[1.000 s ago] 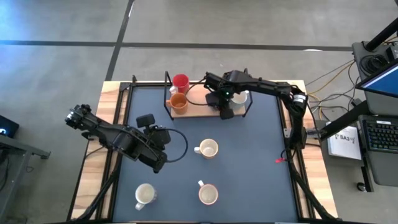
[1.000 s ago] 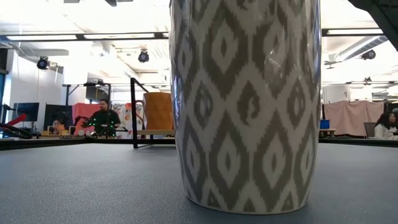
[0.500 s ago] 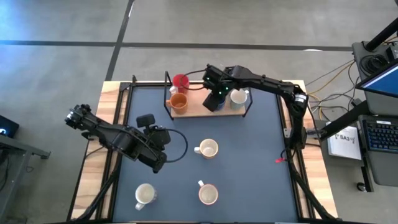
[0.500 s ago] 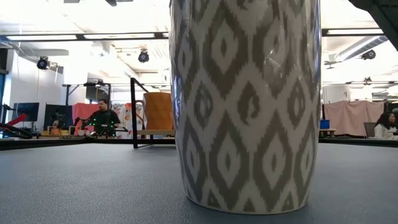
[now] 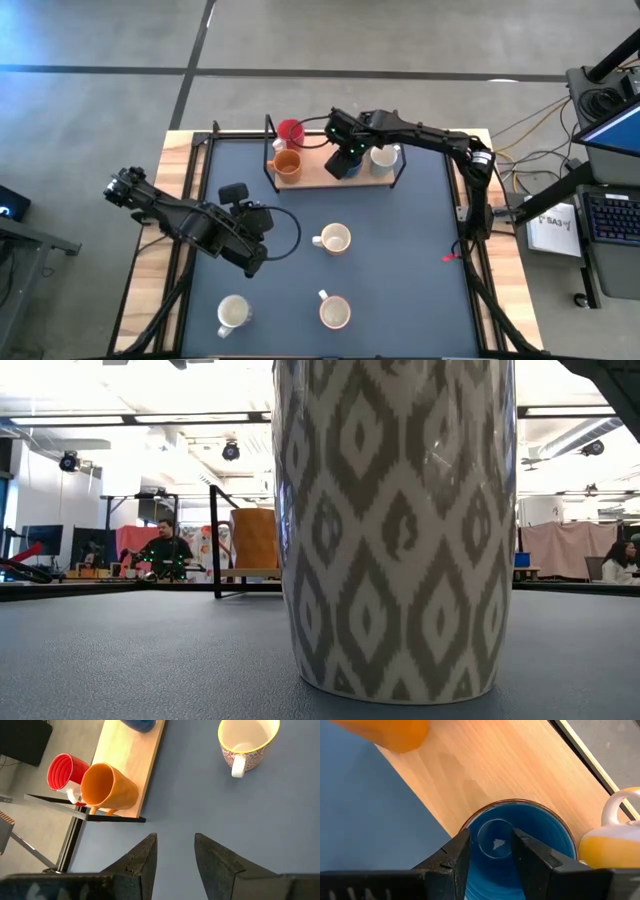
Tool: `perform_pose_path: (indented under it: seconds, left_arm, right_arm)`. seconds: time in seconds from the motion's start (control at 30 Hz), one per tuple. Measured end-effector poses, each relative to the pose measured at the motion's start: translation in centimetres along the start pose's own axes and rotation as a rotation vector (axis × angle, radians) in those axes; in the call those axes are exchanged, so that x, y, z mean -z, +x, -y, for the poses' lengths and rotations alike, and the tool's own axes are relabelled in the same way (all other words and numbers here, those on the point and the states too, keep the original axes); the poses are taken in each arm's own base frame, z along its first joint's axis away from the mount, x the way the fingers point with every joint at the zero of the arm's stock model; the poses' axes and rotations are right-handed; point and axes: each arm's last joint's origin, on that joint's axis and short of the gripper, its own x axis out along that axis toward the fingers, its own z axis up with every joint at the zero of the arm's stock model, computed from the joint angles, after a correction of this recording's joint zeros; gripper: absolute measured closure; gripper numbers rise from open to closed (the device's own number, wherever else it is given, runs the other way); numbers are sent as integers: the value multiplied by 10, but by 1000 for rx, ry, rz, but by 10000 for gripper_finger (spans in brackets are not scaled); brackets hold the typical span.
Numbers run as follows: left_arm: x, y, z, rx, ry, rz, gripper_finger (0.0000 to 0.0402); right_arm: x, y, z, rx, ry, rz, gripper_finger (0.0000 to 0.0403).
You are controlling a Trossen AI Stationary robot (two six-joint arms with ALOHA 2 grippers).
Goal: Place coffee mugs
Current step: Put the blue cup on the shelf
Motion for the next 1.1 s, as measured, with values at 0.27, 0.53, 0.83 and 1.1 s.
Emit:
perform_pose_path:
  seconds: [0.27,0.53,0.83,1.1]
  left_arm:
    - [0,0,0,-2,3,-3,288]
    - [1,0,-1,-3,5,-5,288]
    - [1,0,-1,-4,11,-7,288]
    - [1,0,-1,-3,10,-6,288]
  right_arm:
    - [-2,0,-1,-5,4,19,274]
    - [-1,-1,-6,-18,-7,23,278]
    - [0,-3,-10,-17,-19,30,280]
    - [0,-6,-15,-29,-28,42,278]
